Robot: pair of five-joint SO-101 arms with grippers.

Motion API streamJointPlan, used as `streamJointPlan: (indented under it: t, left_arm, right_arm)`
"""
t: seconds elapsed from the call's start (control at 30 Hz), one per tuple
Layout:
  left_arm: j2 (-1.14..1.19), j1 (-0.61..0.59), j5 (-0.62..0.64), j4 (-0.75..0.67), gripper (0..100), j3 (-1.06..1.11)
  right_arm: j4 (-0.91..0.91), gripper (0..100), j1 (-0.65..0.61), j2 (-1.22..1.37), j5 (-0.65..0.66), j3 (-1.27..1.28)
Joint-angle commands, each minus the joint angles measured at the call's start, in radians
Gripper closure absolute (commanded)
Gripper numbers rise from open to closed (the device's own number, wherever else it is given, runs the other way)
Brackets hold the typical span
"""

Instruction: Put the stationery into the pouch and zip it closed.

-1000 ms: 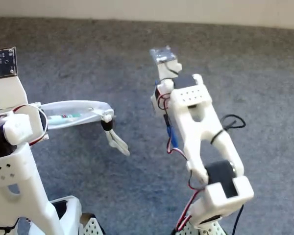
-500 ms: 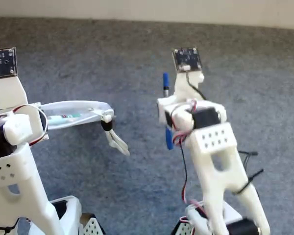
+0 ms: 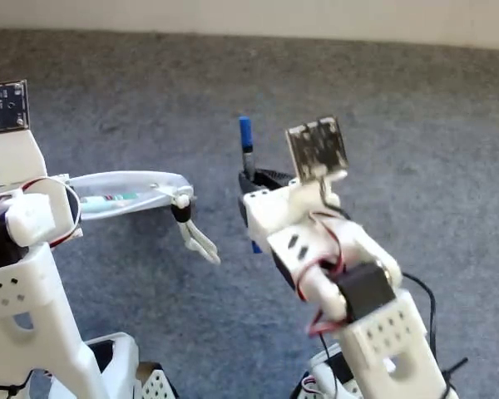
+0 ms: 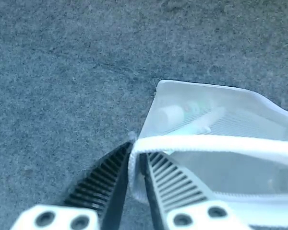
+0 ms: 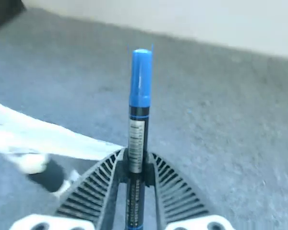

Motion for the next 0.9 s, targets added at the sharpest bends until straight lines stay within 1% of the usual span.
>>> streamJointPlan:
  t: [0.0, 0.27, 0.4, 0.57, 0.7, 0.87]
  left_arm:
    - [0.016, 0.010, -0.008, 0.003, 100, 0.010]
    - [0.016, 0.010, -0.008, 0.003, 100, 0.010]
    - [0.016, 0.010, -0.008, 0.003, 100, 0.010]
    - [0.016, 0.010, -0.008, 0.003, 100, 0.010]
    - [0.016, 0.010, -0.008, 0.003, 100, 0.010]
    - [0.016, 0.010, -0.008, 0.003, 100, 0.010]
  right_arm:
    - [-0.031, 99.4, -0.064, -0.116, -0.008, -0.013]
    - [-0.303, 99.4, -0.266, -0.214, -0.006, -0.008]
    - [-0.440, 99.4, -0.329, -0.213, -0.005, -0.008]
    - [-0.575, 99.4, -0.343, -0.191, -0.005, -0.008]
    - [-0.654, 99.4, -0.343, -0.085, -0.005, -0.013]
    - [-0.829, 99.4, -0.344, 0.056, -0.005, -0.015]
